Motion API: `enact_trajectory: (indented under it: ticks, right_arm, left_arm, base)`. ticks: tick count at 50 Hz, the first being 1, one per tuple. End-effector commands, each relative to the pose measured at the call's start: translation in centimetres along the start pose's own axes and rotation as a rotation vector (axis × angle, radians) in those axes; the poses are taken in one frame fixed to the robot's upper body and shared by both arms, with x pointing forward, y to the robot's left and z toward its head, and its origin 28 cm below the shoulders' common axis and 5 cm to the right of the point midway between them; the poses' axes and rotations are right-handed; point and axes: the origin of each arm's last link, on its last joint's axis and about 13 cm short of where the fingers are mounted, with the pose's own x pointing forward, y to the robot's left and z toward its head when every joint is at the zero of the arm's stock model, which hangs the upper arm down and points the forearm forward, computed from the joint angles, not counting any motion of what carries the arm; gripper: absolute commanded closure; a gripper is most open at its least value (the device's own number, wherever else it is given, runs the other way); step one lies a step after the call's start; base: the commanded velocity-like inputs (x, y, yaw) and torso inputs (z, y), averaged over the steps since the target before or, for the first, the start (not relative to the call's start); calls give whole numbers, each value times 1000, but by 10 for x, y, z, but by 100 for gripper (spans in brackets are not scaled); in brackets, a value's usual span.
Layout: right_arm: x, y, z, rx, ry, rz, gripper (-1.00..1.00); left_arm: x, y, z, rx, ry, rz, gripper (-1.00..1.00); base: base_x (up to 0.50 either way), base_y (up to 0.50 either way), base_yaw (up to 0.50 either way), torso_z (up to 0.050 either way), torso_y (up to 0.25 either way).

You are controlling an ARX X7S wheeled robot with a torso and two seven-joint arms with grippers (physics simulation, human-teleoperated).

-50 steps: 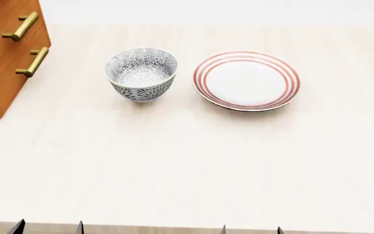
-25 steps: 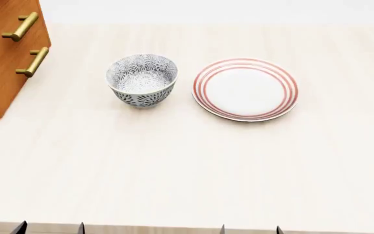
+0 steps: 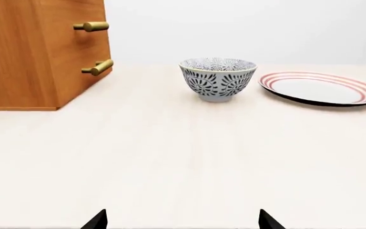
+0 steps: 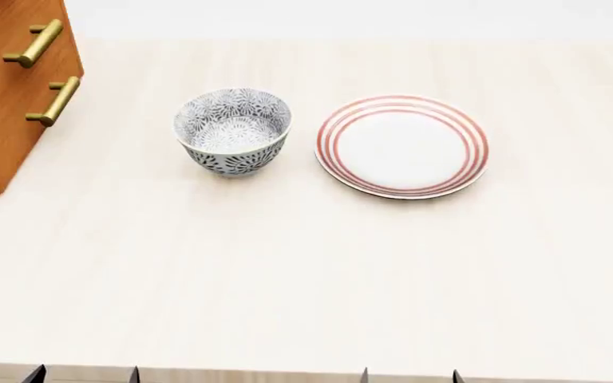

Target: Open the top drawer of the cabinet.

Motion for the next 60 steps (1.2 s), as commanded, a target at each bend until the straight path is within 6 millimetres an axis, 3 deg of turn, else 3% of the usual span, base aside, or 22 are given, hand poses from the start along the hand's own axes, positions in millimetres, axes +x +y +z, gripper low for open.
enact_trajectory:
  ticks: [1, 44, 60]
  right_arm:
    - [0, 0, 0, 0, -2, -1, -100]
    - [-1, 0, 1, 10, -6, 8, -100]
    - [-1, 0, 1, 29, -20, 17, -100]
  left_arm:
    - [1, 0, 0, -1, -8, 3, -100]
    - [0, 0, 1, -3, -14, 5, -100]
    - [0, -1, 1, -10, -12, -1, -100]
  base:
    - [0, 0, 0, 45, 0]
    - [0, 0, 0, 50, 0]
    - [448, 0, 0, 0, 0]
